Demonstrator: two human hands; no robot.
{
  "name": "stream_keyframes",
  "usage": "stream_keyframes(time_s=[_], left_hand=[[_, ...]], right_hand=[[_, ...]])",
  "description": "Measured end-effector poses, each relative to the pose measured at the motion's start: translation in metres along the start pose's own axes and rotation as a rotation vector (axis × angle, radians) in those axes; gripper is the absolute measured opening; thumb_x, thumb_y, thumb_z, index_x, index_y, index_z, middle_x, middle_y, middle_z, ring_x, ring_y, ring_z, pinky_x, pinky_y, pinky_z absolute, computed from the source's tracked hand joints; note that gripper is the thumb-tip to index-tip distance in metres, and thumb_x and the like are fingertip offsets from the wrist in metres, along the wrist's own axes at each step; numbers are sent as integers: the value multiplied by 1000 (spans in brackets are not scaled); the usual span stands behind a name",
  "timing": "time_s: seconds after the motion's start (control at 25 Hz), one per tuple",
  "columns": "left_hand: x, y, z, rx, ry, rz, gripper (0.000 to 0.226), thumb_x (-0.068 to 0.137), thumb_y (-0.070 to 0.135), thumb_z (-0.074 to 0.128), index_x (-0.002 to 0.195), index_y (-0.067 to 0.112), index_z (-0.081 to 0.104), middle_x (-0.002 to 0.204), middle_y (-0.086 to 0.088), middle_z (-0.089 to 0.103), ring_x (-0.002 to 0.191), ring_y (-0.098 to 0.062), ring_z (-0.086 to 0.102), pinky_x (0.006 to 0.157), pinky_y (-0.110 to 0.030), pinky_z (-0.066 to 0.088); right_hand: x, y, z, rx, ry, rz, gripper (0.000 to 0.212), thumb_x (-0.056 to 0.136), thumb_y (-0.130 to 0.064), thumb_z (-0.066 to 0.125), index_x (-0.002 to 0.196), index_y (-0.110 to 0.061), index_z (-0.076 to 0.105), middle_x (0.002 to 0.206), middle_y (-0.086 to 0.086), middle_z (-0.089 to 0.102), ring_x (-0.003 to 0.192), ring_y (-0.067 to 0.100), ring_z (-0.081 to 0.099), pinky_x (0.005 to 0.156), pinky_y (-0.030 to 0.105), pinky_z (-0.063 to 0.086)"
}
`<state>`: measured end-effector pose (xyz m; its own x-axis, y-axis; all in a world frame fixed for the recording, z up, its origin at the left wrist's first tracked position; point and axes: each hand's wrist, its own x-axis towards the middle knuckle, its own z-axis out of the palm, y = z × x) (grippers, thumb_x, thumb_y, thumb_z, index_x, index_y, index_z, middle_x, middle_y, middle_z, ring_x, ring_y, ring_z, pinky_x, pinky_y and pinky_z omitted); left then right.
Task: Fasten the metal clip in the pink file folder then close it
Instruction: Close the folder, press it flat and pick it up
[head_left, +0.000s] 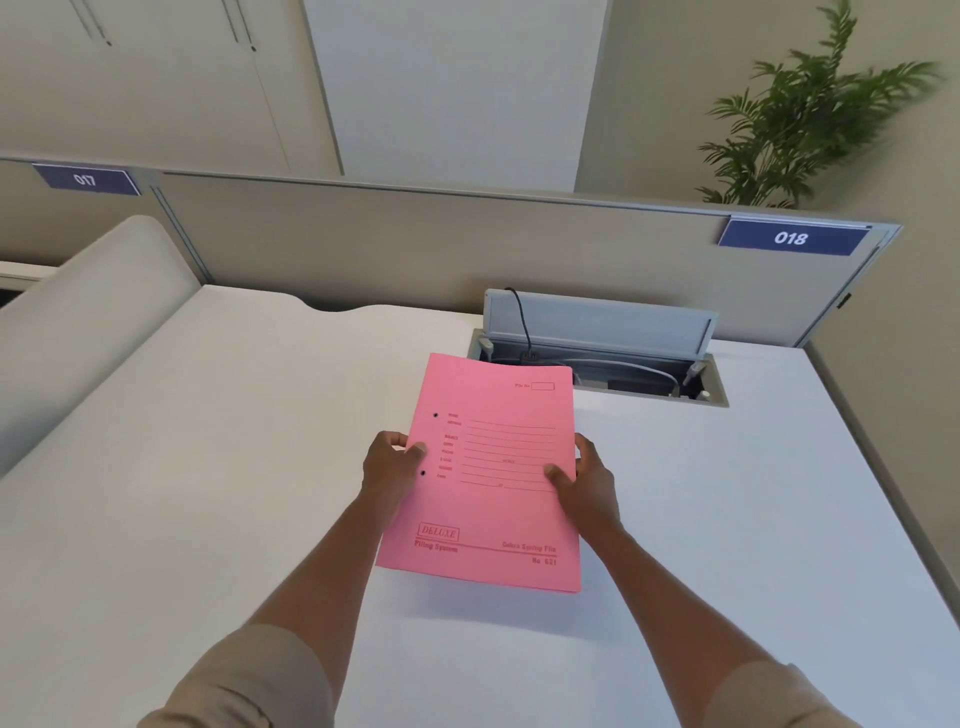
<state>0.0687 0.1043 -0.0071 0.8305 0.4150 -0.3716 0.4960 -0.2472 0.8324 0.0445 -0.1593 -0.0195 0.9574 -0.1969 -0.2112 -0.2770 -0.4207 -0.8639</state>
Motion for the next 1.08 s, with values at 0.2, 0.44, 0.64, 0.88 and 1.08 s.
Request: stream_keyframes(time_s=[0.2, 0.44, 0.64, 0.88, 1.08], left_hand=[[43, 8, -43, 72, -15, 63, 18, 92, 22, 60, 108, 17, 53, 94, -7, 71, 75, -21, 67, 69, -33, 53], [106, 30, -84, 190, -24, 109, 29, 90, 12, 55, 119, 18, 55, 87, 1, 70, 82, -20, 67, 70, -31, 51], [164, 49, -105, 344, -28, 206, 36, 90, 11, 59, 126, 15, 58, 117, -6, 69, 102, -27, 66, 83, -34, 52], [231, 59, -111, 517, -63, 306, 29, 91, 12, 57, 119, 10, 63, 116, -6, 70, 97, -26, 65, 79, -31, 50], [264, 53, -106, 580, -109, 331, 9, 89, 13, 59, 96, 10, 63, 99, -4, 71, 85, -24, 64, 69, -29, 46]], right_hand=[[18, -33, 44, -78, -44, -62, 39, 94, -17, 59, 130, -23, 46, 120, 0, 69, 90, 18, 65, 76, 32, 54], [55, -78, 98, -149, -25, -137, 34, 90, -12, 59, 121, -20, 48, 116, -1, 69, 99, 23, 67, 82, 38, 55], [98, -112, 137, -155, 9, -130, 35, 91, -13, 65, 119, -26, 48, 117, -2, 67, 97, 22, 66, 75, 33, 51], [157, -131, 176, -247, 33, -81, 39, 89, -10, 68, 125, -17, 53, 123, 5, 67, 108, 29, 66, 84, 41, 54], [184, -126, 195, -312, 65, -43, 39, 88, -11, 70, 124, -15, 55, 122, 7, 67, 107, 31, 66, 80, 39, 54]])
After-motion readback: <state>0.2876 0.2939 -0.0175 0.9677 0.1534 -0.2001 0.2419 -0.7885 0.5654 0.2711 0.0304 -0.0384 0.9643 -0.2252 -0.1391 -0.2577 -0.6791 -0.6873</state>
